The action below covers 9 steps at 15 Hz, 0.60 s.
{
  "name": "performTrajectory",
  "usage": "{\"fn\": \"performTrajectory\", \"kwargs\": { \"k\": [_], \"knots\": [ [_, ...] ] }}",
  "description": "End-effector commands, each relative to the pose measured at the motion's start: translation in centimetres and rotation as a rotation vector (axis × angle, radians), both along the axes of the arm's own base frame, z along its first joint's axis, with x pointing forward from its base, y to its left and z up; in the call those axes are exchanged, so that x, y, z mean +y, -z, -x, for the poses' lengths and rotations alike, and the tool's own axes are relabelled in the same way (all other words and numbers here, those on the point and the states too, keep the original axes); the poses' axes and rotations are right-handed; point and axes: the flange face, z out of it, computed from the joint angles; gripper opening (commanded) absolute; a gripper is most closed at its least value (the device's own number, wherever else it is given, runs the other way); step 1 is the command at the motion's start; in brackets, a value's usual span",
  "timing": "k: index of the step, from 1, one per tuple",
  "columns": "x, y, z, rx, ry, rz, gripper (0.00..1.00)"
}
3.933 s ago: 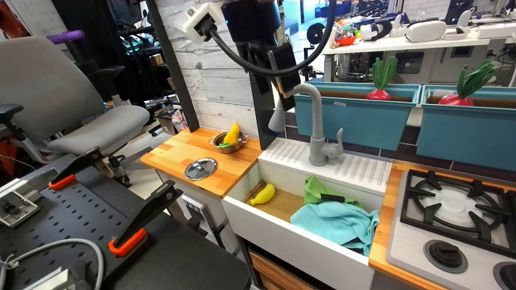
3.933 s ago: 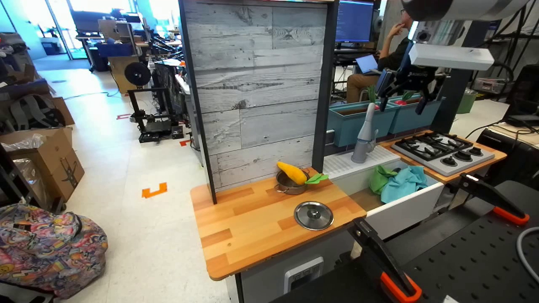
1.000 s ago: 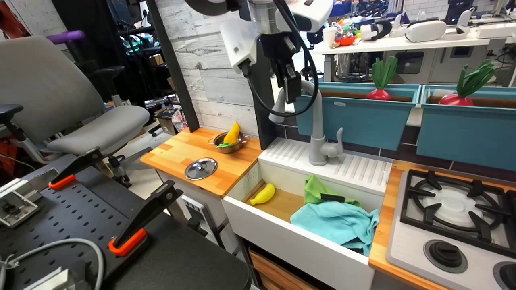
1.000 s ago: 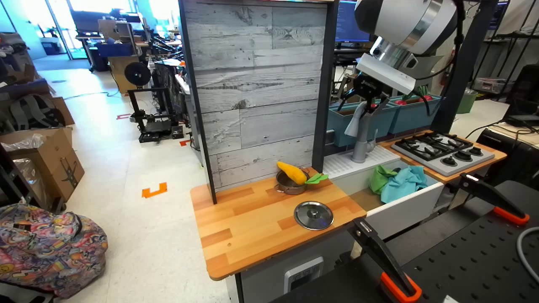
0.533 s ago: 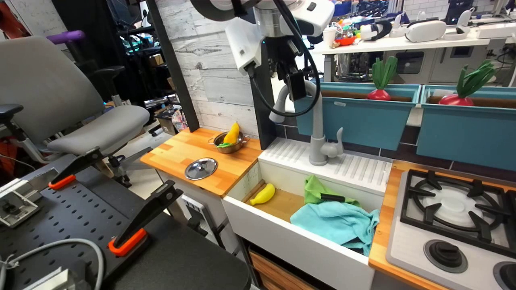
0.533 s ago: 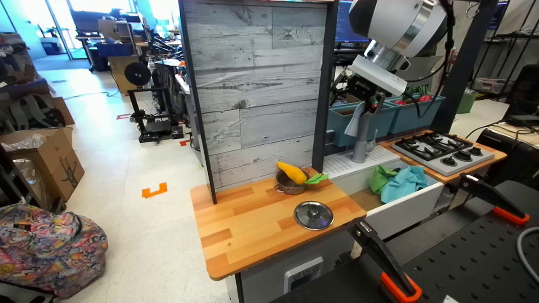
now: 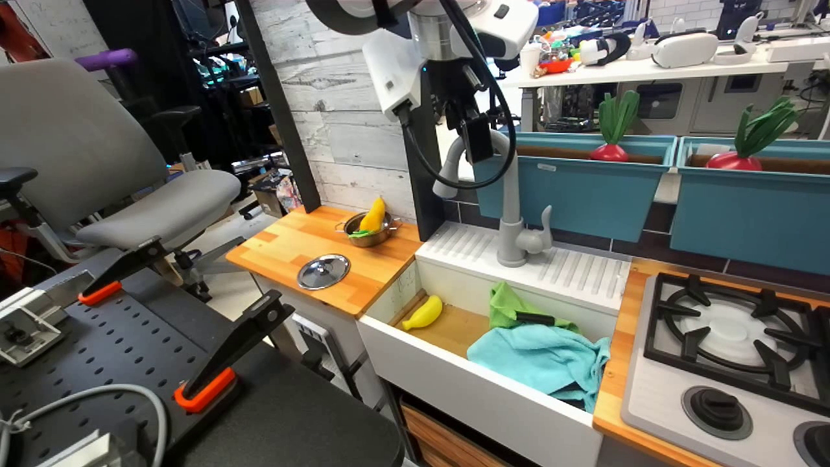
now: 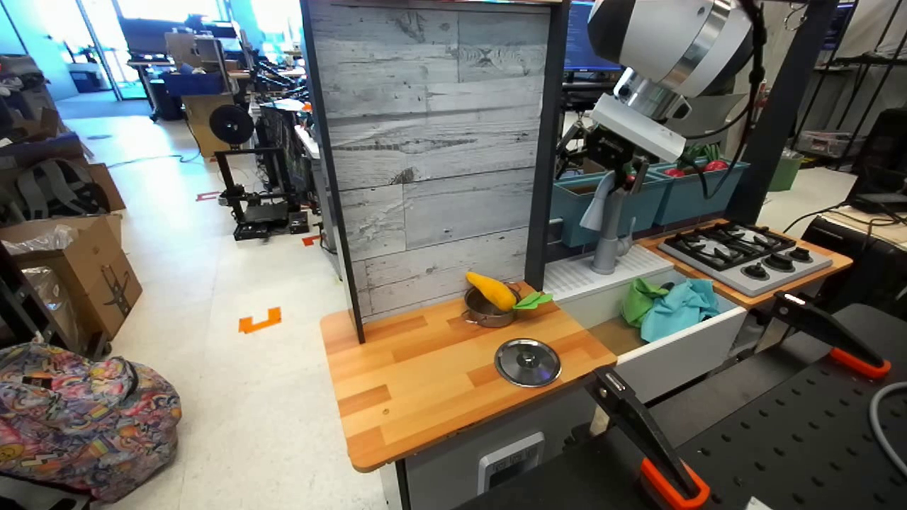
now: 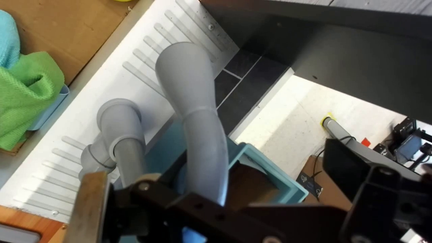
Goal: Move the nozzle to the left.
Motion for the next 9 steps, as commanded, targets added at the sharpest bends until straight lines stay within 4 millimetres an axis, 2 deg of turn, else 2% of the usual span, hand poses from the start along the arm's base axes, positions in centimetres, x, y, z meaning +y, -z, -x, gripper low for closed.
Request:
{"fn": "performTrajectory", "kwargs": {
  "k": [1,4,9],
  "knots": [
    [0.8,-0.6,1.1,-0.031,-0.037,0.038,1.0],
    [1.9,-0.9,2.9,-0.041,-0.089,0.079,1.0],
    [4.8,-1.9,5.9,-0.081,-0.18,0.161,1.0]
  ]
}}
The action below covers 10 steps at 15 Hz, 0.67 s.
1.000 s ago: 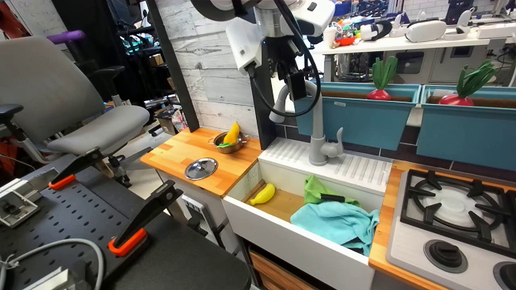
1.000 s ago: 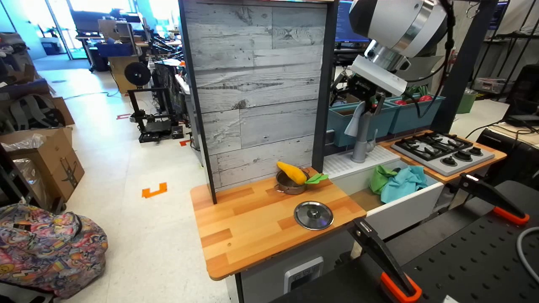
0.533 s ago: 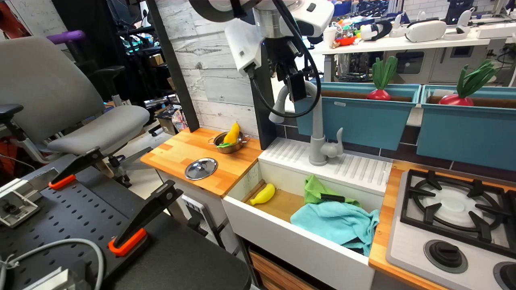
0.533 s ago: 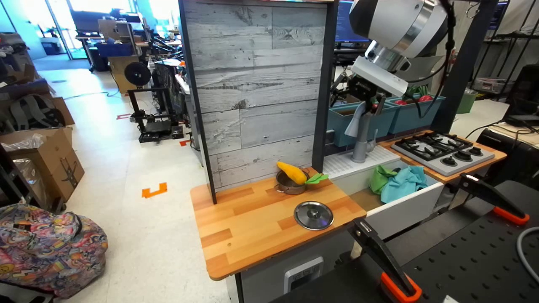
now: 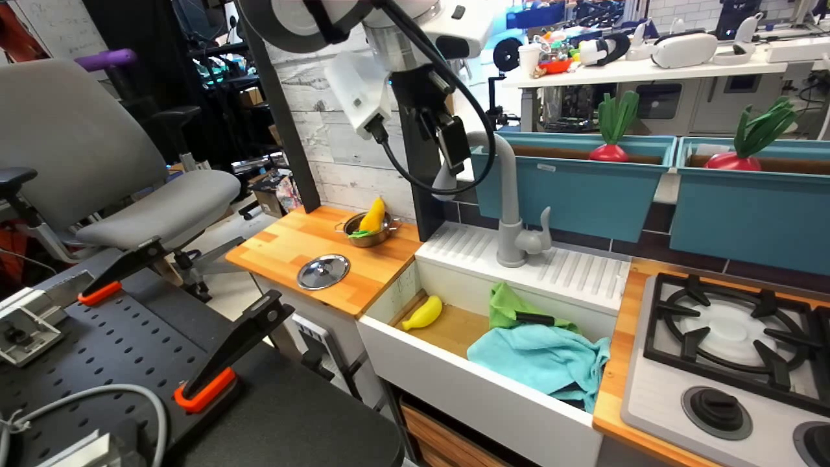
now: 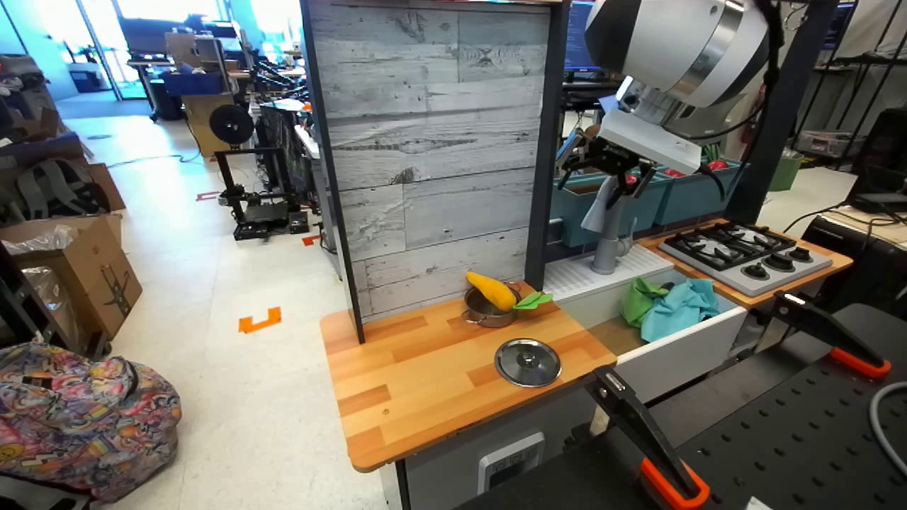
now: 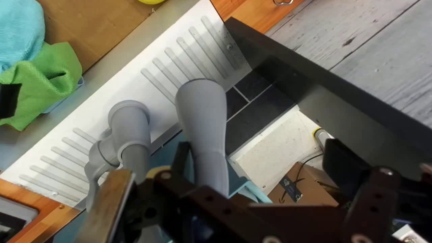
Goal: Move the nozzle to the left.
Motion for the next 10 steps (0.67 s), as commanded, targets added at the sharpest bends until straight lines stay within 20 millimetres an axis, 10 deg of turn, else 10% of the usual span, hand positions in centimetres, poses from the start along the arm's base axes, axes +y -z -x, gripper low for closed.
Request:
{"fn": "performTrajectory", "kwargs": {
  "k": [1,10],
  "knots": [
    [2.7,-2.3,2.7,-0.041,-0.073,0.043,1.0],
    [5.1,-2.8,3.4,-0.057,-0.117,0.041,1.0]
  ]
}}
